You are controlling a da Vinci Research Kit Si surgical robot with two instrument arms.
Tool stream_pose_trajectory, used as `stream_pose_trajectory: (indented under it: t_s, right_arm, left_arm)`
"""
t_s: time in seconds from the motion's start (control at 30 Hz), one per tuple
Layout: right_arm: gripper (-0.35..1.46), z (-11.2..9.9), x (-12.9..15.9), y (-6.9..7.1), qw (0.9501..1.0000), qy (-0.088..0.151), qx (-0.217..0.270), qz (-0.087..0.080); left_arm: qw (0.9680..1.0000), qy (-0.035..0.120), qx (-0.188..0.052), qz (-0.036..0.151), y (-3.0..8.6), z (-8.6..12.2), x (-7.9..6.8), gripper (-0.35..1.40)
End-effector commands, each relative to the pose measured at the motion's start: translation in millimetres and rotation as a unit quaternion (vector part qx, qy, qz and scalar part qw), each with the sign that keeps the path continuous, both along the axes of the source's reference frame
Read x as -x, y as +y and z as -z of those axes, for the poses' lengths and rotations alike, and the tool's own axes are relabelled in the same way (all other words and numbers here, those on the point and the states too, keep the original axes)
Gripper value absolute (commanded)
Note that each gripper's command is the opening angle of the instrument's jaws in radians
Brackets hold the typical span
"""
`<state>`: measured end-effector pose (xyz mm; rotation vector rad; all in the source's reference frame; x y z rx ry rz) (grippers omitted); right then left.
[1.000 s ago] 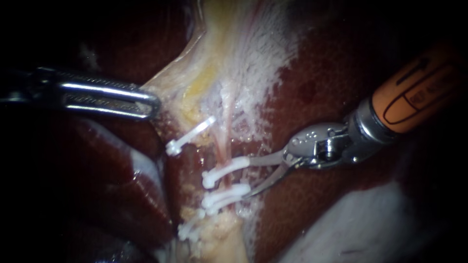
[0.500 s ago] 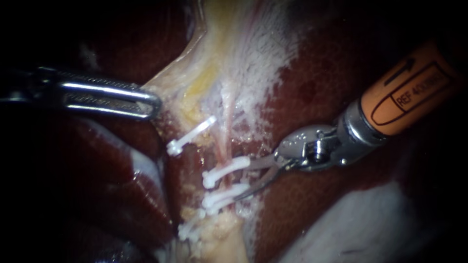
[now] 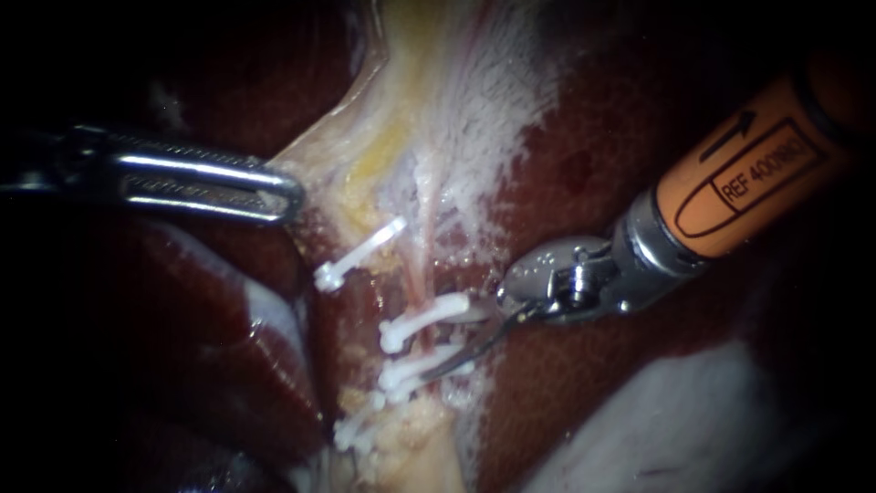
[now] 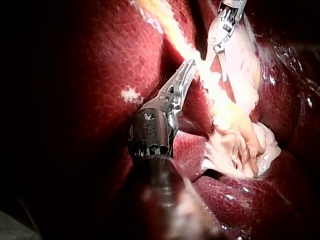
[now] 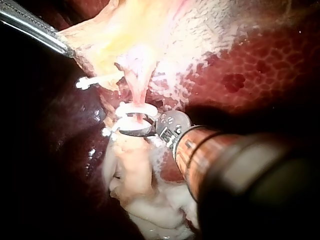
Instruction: Go to the cutting position right tube
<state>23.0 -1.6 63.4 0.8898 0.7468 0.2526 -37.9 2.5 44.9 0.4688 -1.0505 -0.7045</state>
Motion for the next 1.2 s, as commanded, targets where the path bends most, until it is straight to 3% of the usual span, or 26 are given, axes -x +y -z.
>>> stream_pose_trajectory:
  t_s: [0.03,0.73,1.2]
  right_arm:
    - [0.56,0.0,0.0,0.0,1.0000,0.000,0.000,0.000]
    - [0.34,-0.4,-0.6,-0.3,1.0000,-0.006,-0.004,-0.003]
    - [0.33,-0.6,-1.1,-0.3,0.9999,-0.008,-0.007,-0.006]
  left_arm:
    - [1.0000,0.000,0.000,0.000,0.0,0.0,0.0,-0.35]
    - [1.0000,0.000,0.000,0.000,0.0,-0.1,0.1,-0.35]
    - [1.0000,0.001,0.001,0.001,-0.1,-0.2,0.3,-0.35]
